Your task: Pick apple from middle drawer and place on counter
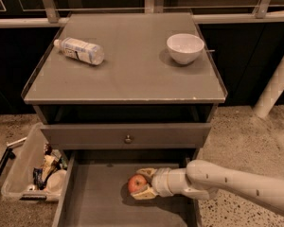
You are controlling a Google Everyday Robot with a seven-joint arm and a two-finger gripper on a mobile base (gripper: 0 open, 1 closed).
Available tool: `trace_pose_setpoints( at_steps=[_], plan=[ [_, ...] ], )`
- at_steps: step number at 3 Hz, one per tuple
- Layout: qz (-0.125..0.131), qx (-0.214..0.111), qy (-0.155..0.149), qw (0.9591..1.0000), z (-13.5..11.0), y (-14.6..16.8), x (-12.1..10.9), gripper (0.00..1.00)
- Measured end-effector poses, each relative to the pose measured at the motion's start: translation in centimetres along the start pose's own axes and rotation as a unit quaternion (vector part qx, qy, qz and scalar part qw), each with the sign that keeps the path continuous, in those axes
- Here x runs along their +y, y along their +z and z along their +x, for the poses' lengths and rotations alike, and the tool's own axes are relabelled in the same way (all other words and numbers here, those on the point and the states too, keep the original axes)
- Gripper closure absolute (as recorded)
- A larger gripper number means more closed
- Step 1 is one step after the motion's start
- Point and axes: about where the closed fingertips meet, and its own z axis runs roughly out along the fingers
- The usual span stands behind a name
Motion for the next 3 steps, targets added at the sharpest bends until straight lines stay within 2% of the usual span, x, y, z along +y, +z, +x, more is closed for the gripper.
trace_pose_setpoints(
  at_steps=[2,3],
  plan=[
    [-0.004,-0.015,-0.020,0.9997,-3.8,-7.9,1.5,1.00],
    [0.004,-0.016,-0.045,0.9989,-7.0,-11.9,0.6,1.00]
  ],
)
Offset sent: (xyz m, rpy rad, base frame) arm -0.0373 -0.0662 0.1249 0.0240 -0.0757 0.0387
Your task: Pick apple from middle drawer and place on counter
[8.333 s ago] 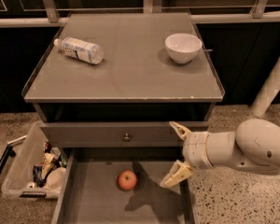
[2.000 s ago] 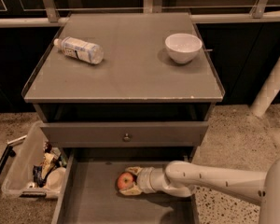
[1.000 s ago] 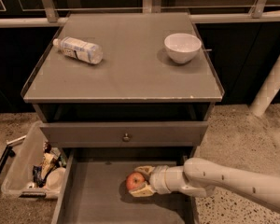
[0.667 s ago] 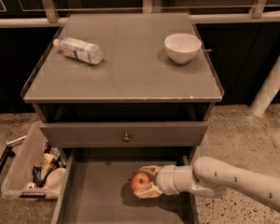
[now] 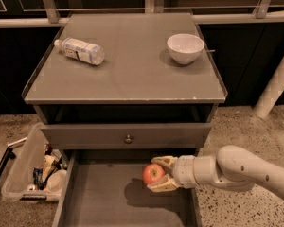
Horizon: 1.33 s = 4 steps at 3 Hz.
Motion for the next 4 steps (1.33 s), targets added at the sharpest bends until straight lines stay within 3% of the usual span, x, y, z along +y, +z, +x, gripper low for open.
trace_pose_setpoints(
  at_steps=[2,3,4],
  plan=[
    [0.016,0.011,-0.055,0.9983,-8.5,-6.0,-4.2,1.00],
    [0.030,0.015,-0.078,0.9964,-11.9,-8.4,-5.2,1.00],
    [0.030,0.015,-0.078,0.9964,-11.9,-8.4,-5.2,1.00]
  ],
)
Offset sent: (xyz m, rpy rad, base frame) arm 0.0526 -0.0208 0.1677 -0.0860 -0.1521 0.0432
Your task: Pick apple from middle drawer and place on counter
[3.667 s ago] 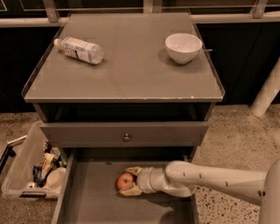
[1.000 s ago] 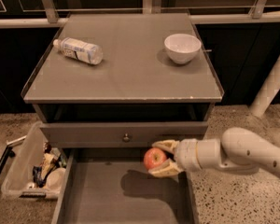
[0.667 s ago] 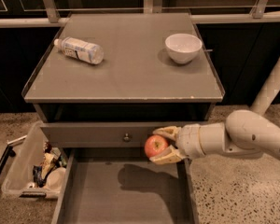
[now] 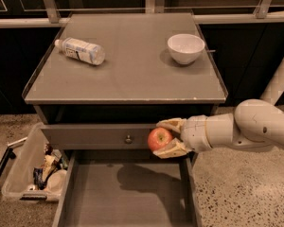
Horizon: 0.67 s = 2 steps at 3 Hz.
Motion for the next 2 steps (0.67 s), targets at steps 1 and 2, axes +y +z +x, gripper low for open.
trace_pose_setpoints(
  at_steps=[1,2],
  plan=[
    [0.006,0.004,-0.023,0.9997,-1.5,-1.1,-0.4,1.00],
    [0.014,0.004,-0.081,0.9966,-5.9,-3.3,-1.0,1.00]
  ],
)
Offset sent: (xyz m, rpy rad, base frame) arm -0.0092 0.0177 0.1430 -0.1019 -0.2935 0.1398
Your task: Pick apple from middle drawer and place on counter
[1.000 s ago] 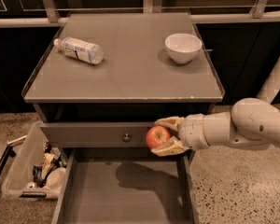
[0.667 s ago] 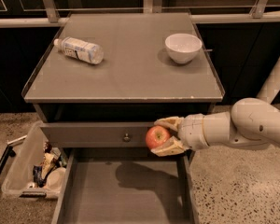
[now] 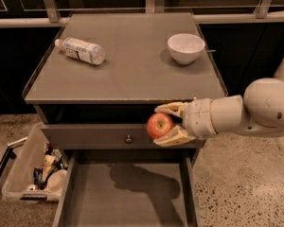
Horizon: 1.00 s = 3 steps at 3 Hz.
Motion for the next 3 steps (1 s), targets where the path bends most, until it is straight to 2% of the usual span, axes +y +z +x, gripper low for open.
trace_pose_setpoints(
  at_steps=[1,2,3],
  plan=[
    [0.003,-0.007,-0.052,0.9986,-4.2,-1.6,-1.4,1.00],
    [0.005,-0.024,-0.089,0.9957,-7.9,-2.5,-3.8,1.00],
    [0.005,-0.051,-0.103,0.9933,-10.8,-2.2,-7.6,1.00]
  ],
)
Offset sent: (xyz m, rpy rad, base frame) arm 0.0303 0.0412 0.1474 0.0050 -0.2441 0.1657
